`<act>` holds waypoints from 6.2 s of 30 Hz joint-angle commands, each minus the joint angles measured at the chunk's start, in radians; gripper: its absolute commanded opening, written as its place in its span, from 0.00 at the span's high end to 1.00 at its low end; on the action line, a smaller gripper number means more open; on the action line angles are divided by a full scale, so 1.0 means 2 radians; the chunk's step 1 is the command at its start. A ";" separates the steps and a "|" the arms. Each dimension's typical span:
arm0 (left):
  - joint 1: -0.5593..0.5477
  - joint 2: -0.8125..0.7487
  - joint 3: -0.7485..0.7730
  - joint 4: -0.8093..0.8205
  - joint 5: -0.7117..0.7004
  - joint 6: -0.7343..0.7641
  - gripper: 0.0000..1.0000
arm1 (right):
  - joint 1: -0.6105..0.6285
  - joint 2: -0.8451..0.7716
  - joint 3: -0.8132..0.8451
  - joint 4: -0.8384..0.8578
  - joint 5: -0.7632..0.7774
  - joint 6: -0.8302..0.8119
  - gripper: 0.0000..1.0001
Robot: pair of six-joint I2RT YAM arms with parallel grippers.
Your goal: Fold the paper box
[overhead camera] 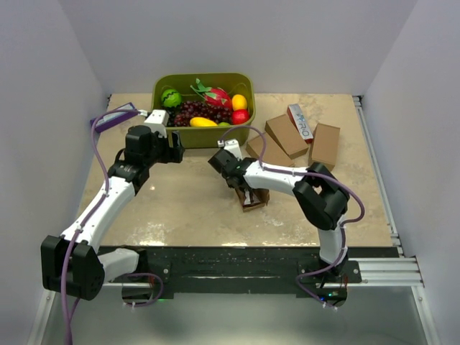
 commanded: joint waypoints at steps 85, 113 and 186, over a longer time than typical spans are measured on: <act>-0.079 0.164 0.010 0.074 0.262 0.188 0.17 | -0.049 -0.421 -0.295 0.165 -0.228 -0.082 0.25; -0.096 0.210 0.038 0.112 0.260 0.173 0.41 | -0.041 -0.326 -0.278 0.193 -0.196 -0.081 0.63; -0.356 0.182 -0.233 0.454 -0.226 -0.158 1.00 | 0.062 -0.221 -0.315 0.149 0.187 0.227 0.95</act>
